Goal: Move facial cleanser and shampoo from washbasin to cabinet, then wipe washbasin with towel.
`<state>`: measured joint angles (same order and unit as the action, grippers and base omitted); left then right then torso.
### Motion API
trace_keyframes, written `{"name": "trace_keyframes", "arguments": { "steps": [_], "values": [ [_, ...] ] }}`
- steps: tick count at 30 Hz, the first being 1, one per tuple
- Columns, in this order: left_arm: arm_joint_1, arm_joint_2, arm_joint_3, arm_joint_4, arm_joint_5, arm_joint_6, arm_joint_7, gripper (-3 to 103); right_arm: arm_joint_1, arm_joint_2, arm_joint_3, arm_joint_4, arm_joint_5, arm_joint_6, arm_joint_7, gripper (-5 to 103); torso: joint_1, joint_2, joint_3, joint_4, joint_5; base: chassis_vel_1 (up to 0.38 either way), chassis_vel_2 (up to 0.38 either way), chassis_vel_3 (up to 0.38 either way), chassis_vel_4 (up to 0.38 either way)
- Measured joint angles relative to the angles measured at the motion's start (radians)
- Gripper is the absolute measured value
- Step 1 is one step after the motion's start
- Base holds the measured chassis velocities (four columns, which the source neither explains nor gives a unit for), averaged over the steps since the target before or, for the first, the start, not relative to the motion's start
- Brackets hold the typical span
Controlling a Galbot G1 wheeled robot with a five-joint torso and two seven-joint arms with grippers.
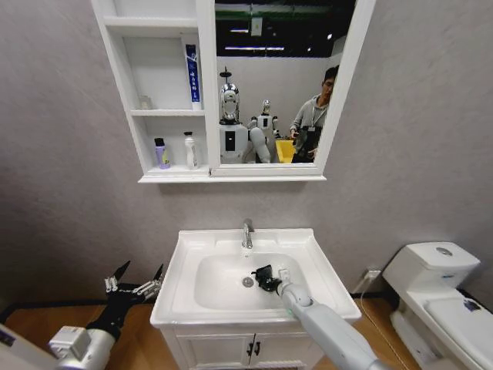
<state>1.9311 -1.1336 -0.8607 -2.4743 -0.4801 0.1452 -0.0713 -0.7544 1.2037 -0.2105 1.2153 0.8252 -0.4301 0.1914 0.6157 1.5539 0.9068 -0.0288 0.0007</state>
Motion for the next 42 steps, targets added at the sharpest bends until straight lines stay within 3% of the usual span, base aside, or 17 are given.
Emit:
{"name": "trace_keyframes", "arguments": {
  "steps": [8,12,15,17,19,20,23,26,27,29,40,42],
  "values": [
    [0.000,0.000,0.000,0.000,0.000,0.000,0.000,100,0.056,0.123,-0.063,-0.023,0.071,0.050,0.001,4,0.000,0.000,0.000,0.0004,-0.0007,0.000,0.000,0.000,0.000],
    [0.000,0.000,0.000,0.000,0.000,0.000,0.000,100,0.044,0.113,-0.038,0.044,0.116,0.057,0.028,4,0.000,0.000,0.000,0.0003,-0.0006,0.000,0.000,0.000,0.000],
    [0.000,0.000,0.000,0.000,0.000,0.000,0.000,100,-0.048,-0.008,0.038,0.210,0.143,0.008,0.110,4,0.000,0.000,0.000,0.0003,-0.0001,0.000,0.000,0.000,0.000],
    [0.000,0.000,0.000,0.000,0.000,0.000,0.000,100,-0.048,-0.008,0.038,0.210,0.143,0.008,0.110,4,0.000,0.000,0.000,0.0003,-0.0001,0.000,0.000,0.000,0.000],
    [0.000,0.000,0.000,0.000,0.000,0.000,0.000,100,-0.200,-0.164,0.183,0.327,0.052,-0.011,0.125,4,0.000,0.000,0.000,-0.0016,-0.0007,0.000,0.000,0.000,0.000],
    [0.000,0.000,0.000,0.000,0.000,0.000,0.000,100,-0.200,-0.164,0.183,0.327,0.052,-0.011,0.125,4,0.000,0.000,0.000,-0.0016,-0.0007,0.000,0.000,0.000,0.000],
    [0.000,0.000,0.000,0.000,0.000,0.000,0.000,100,-0.359,-0.282,0.384,0.443,-0.010,0.032,0.073,3,0.000,0.000,0.000,-0.0007,-0.0003,0.000,0.000,0.000,0.000],
    [0.000,0.000,0.000,0.000,0.000,0.000,0.000,100,-0.380,-0.305,0.429,0.451,-0.010,0.060,0.049,5,0.000,0.000,0.000,-0.0005,-0.0004,0.000,0.000,0.000,0.000],
    [0.000,0.000,0.000,0.000,0.000,0.000,0.000,100,-0.384,-0.332,0.464,0.438,-0.008,0.115,0.017,8,0.000,0.000,0.000,-0.0003,-0.0004,0.000,0.000,0.000,0.000],
    [0.000,0.000,0.000,0.000,0.000,0.000,0.000,100,-0.372,-0.351,0.479,0.421,-0.004,0.144,-0.004,13,0.000,0.000,0.000,-0.0001,-0.0003,0.000,0.000,0.000,0.000],
    [0.000,0.000,0.000,0.000,0.000,0.000,0.000,100,-0.195,-0.344,0.439,0.197,0.044,0.197,-0.082,4,0.000,0.000,0.000,-0.0001,-0.0003,0.000,0.000,0.000,0.000],
    [0.000,0.000,0.000,0.000,0.000,0.000,0.000,100,-0.138,-0.340,0.411,0.118,0.047,0.230,-0.130,3,0.000,0.000,0.000,0.0000,-0.0004,0.000,0.000,0.000,0.000]
  ]
}}
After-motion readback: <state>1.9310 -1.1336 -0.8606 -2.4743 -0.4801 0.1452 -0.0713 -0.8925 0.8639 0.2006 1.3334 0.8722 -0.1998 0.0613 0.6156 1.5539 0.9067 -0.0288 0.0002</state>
